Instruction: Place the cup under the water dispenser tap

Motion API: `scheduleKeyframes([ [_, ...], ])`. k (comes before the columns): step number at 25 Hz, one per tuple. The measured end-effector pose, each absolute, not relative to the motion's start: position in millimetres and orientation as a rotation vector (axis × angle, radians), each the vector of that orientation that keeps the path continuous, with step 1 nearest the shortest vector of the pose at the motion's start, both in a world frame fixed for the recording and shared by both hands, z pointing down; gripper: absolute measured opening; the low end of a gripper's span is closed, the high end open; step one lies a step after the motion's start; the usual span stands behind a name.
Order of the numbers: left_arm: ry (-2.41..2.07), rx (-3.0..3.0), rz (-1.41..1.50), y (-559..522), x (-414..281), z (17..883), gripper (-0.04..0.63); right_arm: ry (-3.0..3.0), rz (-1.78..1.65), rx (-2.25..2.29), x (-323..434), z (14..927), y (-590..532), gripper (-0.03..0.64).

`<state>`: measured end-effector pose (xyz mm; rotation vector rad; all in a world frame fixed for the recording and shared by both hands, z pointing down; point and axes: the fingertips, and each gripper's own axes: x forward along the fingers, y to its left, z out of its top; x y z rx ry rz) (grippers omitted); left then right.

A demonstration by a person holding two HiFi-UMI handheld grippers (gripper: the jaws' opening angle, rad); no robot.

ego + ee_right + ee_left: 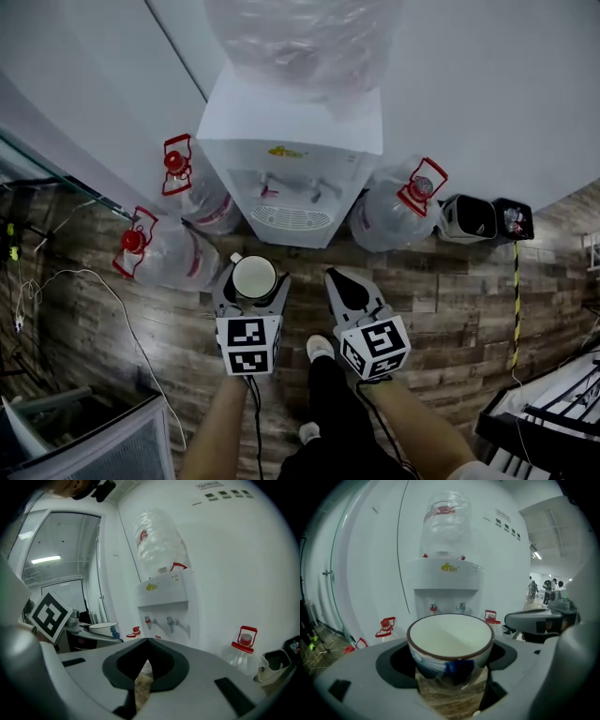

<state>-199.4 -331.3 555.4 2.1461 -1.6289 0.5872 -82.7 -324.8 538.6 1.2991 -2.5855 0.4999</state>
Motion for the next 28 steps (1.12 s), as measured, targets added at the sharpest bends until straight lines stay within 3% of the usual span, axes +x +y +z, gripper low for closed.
scheduleKeyframes([
  [18, -1.795, 1.974, 0.507, -457, -217, 681, 0.437, -2.577, 0.569, 1.264, -111, 648, -413, 0.020],
  [28, -1.764, 2.013, 0.506, -478, -182, 707, 0.437, -2.563, 0.569, 1.309, -91, 668, -435, 0.020],
])
